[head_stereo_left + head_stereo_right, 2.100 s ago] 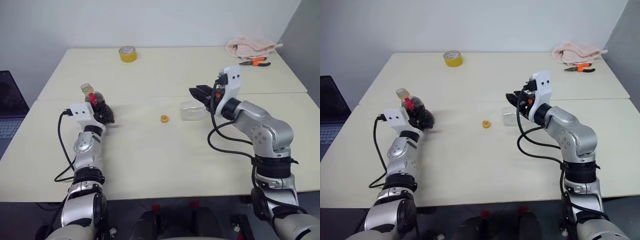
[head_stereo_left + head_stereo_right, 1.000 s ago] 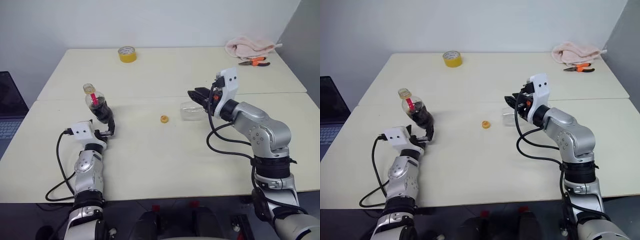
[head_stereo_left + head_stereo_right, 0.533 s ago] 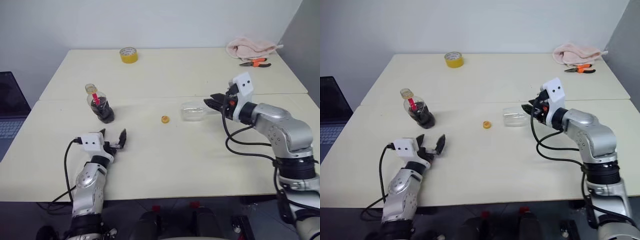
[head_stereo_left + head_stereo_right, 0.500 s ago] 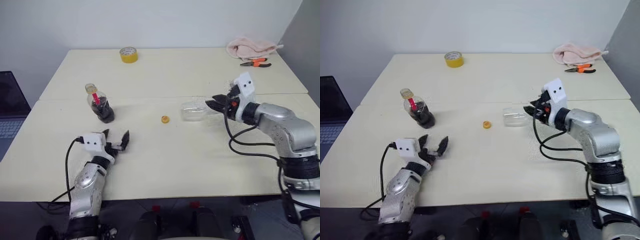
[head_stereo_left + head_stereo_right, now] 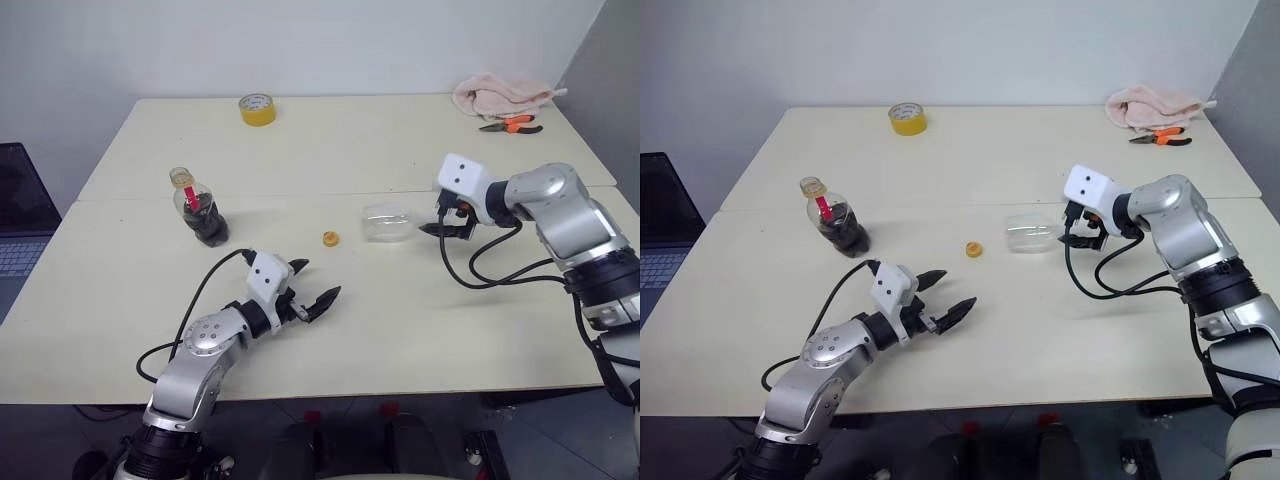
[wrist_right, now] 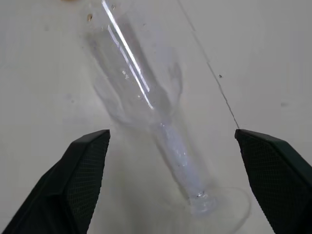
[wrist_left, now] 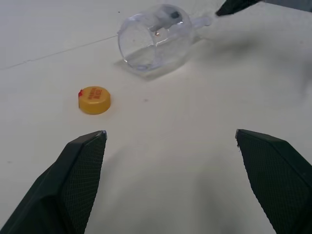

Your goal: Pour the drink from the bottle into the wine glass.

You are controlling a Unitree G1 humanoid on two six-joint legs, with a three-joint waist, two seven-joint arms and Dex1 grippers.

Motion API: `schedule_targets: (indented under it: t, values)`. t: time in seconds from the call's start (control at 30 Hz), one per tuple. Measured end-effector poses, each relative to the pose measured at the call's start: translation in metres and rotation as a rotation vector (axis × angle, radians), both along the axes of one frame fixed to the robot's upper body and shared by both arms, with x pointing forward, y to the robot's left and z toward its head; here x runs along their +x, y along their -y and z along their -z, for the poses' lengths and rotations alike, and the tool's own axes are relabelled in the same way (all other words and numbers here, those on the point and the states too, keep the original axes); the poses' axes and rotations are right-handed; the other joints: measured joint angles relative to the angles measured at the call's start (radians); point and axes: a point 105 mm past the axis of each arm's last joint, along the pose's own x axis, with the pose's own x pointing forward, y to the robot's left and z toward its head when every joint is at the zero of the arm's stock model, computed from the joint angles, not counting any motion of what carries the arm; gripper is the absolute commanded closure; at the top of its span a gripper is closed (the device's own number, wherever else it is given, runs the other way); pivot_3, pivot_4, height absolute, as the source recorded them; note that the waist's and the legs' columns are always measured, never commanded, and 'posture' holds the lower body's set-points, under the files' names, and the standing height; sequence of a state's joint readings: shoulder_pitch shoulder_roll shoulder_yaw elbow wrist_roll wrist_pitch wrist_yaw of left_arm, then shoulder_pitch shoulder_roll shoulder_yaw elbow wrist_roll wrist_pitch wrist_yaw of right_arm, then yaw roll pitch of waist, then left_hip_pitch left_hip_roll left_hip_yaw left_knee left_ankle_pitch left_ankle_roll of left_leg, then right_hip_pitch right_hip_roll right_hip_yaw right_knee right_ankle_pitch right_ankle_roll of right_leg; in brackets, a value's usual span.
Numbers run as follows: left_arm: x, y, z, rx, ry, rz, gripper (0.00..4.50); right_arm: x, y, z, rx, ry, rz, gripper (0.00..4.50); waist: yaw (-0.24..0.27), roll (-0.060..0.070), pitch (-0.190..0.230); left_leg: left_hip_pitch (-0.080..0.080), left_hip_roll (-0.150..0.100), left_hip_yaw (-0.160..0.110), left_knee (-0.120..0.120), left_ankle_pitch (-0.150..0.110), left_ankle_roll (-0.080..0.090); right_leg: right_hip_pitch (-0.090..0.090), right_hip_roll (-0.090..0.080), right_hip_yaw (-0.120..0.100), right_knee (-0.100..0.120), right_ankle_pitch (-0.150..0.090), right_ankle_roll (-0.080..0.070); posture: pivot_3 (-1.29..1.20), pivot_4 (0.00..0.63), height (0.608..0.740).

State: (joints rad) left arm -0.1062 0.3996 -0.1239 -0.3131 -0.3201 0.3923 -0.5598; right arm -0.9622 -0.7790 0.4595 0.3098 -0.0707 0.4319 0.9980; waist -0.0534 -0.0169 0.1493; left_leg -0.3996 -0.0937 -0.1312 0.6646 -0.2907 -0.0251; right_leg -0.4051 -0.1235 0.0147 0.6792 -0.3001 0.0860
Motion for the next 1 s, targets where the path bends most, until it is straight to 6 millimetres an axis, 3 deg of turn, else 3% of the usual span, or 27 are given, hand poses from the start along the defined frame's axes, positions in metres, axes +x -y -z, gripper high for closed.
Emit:
schedule_targets:
  t: [0.1,0.17,0.33,0.63,0.77,0.97,1.0]
  values:
    - [-0.001,0.001,0.001,0.005,0.000,-0.001,0.00,0.002,0.009,0.011,-0.094,-0.040,-0.016,0.06,0.002,0.000,0.000,0.000,0.000,0.000,0.000,0.000,0.000,0.000,0.000,0.000,0.000,0.000,0.000,0.00,0.150,0.740]
    - [-0.001,0.003,0.002,0.000,0.000,-0.004,0.00,0.006,0.009,0.007,-0.116,-0.061,-0.022,0.06,0.002,0.000,0.000,0.000,0.000,0.001,0.000,0.000,0.000,0.000,0.000,0.000,0.000,0.000,0.000,0.00,0.150,0.740]
    - [0.001,0.011,-0.001,-0.016,0.011,0.007,0.00,0.014,-0.001,-0.011,-0.157,-0.100,-0.086,0.06,0.000,0.000,0.000,0.000,0.000,0.000,-0.001,0.000,0.000,0.000,0.000,0.000,0.000,0.000,0.000,0.00,0.150,0.740]
    - [0.002,0.015,0.000,-0.031,0.011,-0.010,0.00,0.015,-0.018,-0.002,-0.250,-0.257,-0.221,0.06,-0.003,0.000,0.000,0.000,0.000,-0.001,0.000,0.000,0.000,0.000,0.000,0.000,0.000,0.000,0.000,0.00,0.150,0.740]
    - [0.000,0.013,0.005,-0.024,-0.002,-0.020,0.00,0.020,-0.019,0.006,-0.270,-0.278,-0.202,0.06,-0.004,0.001,0.001,0.000,0.000,-0.001,0.000,0.000,0.000,-0.001,0.000,0.000,0.000,0.000,0.000,0.00,0.150,0.740]
    - [0.002,0.011,0.005,-0.019,0.001,-0.039,0.00,0.034,-0.024,0.002,-0.325,-0.202,-0.130,0.06,-0.004,0.001,0.001,0.001,0.000,-0.001,0.000,0.000,0.000,-0.001,0.000,0.000,0.001,0.000,0.000,0.00,0.150,0.740]
    - [0.002,0.011,0.005,-0.018,0.002,-0.042,0.00,0.036,-0.024,0.005,-0.337,-0.200,-0.122,0.22,-0.004,0.001,0.001,0.001,0.000,-0.001,0.000,0.000,0.000,-0.001,0.000,0.000,0.001,0.000,0.000,0.00,0.150,0.740]
